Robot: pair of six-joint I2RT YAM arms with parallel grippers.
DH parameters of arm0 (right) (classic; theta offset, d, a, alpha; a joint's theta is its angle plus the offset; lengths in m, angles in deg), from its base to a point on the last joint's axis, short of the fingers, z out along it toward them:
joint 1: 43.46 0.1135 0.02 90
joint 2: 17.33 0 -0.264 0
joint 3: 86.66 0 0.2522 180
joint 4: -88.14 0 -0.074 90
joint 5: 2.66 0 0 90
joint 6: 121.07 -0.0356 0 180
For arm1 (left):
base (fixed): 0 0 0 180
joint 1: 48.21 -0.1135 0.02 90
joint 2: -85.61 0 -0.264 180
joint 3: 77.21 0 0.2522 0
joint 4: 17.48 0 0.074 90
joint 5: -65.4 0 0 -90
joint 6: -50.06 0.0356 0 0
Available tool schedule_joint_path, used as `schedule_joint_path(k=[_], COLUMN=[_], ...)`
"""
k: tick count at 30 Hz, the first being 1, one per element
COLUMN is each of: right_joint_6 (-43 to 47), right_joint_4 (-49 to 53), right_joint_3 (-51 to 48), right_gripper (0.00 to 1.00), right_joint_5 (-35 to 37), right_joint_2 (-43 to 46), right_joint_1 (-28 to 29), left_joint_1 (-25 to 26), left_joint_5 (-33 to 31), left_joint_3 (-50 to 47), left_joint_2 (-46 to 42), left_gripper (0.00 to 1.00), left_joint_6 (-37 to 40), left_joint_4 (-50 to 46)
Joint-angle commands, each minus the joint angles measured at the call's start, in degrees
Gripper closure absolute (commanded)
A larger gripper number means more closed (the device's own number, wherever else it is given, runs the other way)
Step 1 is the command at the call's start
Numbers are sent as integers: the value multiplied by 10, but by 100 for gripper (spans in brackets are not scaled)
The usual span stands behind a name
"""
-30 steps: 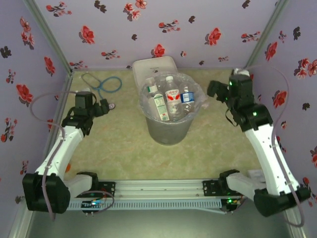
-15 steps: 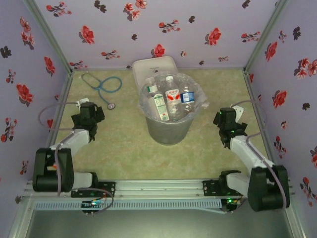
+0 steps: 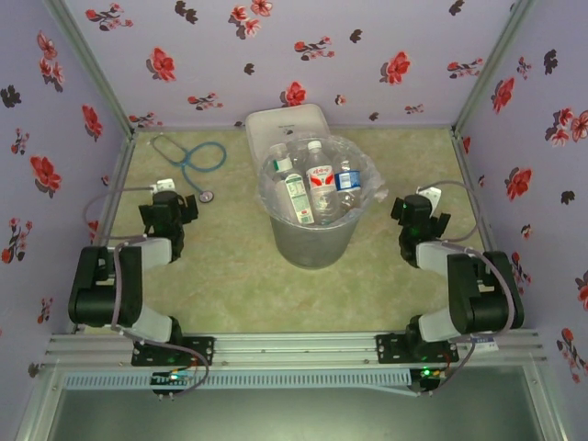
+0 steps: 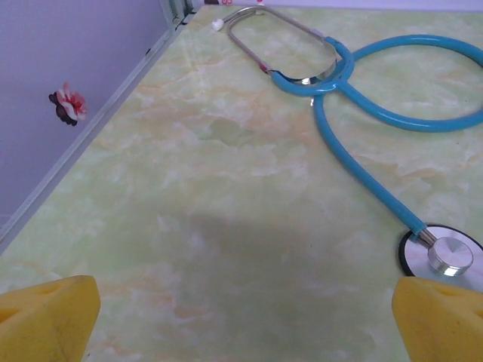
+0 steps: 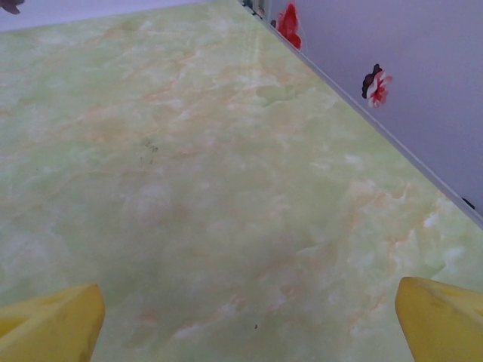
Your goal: Put the plastic bottles in the bin
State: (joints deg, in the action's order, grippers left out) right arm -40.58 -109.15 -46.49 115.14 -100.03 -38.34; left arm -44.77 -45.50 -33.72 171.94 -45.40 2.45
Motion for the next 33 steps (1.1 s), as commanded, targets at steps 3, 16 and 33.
schedule_joint_path(k=[3, 16, 33], right_joint_6=[44, 31, 31], right_joint_4=[-186, -215, -211], right_joint_3=[-44, -52, -49], right_gripper=[1, 1, 1], right_joint_5=[-60, -48, -54], right_joint_2=[-46, -65, -68], right_joint_1=[-7, -16, -18], left_joint_1=[-7, -12, -12], left_joint_5=[18, 32, 32], left_joint_3=[-66, -84, -82], left_joint_2=[6, 24, 24], left_gripper=[0, 0, 0], left_joint_6=[21, 25, 25], left_joint_4=[151, 204, 201])
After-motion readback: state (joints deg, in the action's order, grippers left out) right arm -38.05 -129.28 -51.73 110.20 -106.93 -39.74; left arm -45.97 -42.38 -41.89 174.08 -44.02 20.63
